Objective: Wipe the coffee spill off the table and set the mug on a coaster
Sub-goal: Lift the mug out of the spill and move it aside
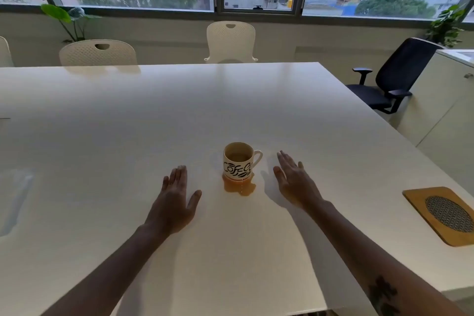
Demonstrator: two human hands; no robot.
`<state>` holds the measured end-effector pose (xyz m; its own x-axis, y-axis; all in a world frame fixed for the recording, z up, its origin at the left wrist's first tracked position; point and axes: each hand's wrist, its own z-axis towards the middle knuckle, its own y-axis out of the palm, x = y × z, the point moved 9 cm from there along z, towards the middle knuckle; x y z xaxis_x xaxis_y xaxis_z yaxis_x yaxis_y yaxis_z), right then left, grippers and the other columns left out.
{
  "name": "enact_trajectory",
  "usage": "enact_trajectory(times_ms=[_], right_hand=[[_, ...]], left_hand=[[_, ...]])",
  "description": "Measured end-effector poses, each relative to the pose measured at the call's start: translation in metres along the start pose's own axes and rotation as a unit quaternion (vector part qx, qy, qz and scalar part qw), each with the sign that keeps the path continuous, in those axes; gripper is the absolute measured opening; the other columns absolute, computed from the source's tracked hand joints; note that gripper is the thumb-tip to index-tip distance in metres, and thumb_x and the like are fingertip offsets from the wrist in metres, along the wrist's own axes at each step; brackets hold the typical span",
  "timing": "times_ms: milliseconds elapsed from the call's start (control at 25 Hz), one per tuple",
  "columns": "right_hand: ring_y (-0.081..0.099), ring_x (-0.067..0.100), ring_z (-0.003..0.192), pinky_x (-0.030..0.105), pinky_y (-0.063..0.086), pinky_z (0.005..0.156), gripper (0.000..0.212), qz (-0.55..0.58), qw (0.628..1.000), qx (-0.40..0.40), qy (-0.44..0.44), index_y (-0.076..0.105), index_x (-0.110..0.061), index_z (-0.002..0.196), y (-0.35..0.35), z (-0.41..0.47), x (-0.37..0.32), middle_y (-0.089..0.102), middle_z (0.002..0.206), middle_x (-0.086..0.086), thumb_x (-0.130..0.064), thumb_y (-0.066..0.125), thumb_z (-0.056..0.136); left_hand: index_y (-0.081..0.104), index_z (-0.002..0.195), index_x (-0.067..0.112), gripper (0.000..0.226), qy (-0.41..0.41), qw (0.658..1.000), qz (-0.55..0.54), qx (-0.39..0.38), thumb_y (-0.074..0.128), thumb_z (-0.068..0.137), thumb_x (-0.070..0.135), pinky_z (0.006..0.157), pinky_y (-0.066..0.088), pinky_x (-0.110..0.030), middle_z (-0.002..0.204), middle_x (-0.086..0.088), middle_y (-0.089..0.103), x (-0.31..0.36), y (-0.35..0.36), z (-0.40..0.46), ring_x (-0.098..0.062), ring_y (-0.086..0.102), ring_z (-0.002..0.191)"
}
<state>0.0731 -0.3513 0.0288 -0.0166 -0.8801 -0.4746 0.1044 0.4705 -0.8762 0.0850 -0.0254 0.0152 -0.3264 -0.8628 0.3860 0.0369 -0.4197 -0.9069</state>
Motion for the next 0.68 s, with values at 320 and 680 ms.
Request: enact_trajectory(times_ms=[320, 680], right_hand=[[0.079, 0.016, 0.109, 0.033, 0.062, 0.102, 0.032, 0.365, 0.911, 0.174, 0.087, 0.077, -0.007, 0.129, -0.060, 0.025, -0.005, 0.082, 0.121, 0.008, -0.016, 0.079, 0.098], [0.071, 0.016, 0.109, 0.031, 0.056, 0.085, 0.020, 0.366, 0.928, 0.021, 0.061, 0.080, -0.015, 0.120, -0.019, 0.050, -0.030, 0.079, 0.117, 0.003, -0.024, 0.067, 0.107]], left_hand=[[0.040, 0.158, 0.008, 0.066, 0.024, 0.977, -0.140, 0.161, 0.065, 0.102, 0.032, 0.087, 0.066, -0.038, 0.105, -0.011, 0.082, 0.035, -0.066, 0.032, -0.024, 0.081, 0.089], [0.042, 0.157, 0.012, 0.087, 0.040, 0.965, -0.250, 0.063, 0.080, 0.087, 0.047, 0.096, 0.055, -0.029, 0.156, -0.009, 0.053, 0.075, -0.019, 0.061, -0.012, 0.055, 0.131]])
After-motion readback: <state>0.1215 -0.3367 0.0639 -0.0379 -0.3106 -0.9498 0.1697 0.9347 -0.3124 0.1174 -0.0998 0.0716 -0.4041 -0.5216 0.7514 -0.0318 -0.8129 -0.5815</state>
